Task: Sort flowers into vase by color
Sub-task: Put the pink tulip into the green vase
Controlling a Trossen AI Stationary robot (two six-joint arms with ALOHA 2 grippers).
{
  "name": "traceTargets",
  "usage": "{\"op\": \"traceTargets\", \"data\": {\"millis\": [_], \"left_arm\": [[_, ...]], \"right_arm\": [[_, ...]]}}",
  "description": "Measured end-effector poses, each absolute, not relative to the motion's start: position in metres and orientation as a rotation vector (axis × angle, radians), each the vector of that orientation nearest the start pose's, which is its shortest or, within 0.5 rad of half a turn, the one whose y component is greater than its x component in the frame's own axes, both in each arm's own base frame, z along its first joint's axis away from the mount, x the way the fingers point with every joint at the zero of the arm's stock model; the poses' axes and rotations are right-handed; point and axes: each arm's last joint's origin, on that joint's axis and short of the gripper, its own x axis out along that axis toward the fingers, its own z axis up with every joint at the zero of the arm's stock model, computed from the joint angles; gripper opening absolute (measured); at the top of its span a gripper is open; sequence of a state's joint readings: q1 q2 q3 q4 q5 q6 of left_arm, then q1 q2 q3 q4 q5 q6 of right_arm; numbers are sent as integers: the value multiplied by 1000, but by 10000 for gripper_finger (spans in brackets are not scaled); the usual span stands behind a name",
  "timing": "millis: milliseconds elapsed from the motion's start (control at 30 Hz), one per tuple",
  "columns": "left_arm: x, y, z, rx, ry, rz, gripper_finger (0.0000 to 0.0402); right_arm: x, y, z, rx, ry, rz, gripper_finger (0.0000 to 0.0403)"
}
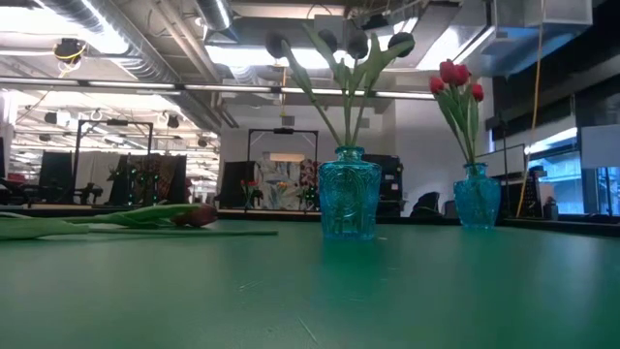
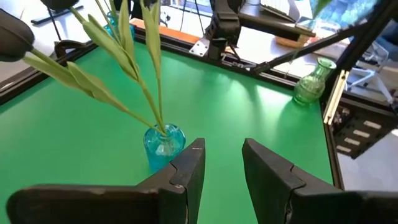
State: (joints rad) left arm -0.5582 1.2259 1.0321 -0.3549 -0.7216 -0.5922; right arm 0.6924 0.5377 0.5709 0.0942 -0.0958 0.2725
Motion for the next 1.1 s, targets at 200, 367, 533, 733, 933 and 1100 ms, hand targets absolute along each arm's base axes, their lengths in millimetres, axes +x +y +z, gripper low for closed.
{"op": "traceTargets", "data": {"millis": [200, 367, 533, 733, 933, 1100], "left_arm": [[237, -108, 318, -273, 356, 332, 105], [243, -95, 319, -292, 338, 384, 105], [248, -86, 322, -322, 301, 416, 105], [251, -80, 323, -335, 286, 434, 105], [252, -77, 323, -337, 284, 449, 105], [252, -75, 323, -338, 283, 456, 105]], "right_arm": [[79, 79, 333, 198, -197, 897, 4], [75, 76, 335, 194, -214, 936, 9], [77, 78, 332, 188, -182, 922, 4], [85, 80, 335, 224, -208, 783, 4], [90, 85, 335, 255, -204, 801, 4], [81, 85, 345, 340, -260, 1029, 4]]}}
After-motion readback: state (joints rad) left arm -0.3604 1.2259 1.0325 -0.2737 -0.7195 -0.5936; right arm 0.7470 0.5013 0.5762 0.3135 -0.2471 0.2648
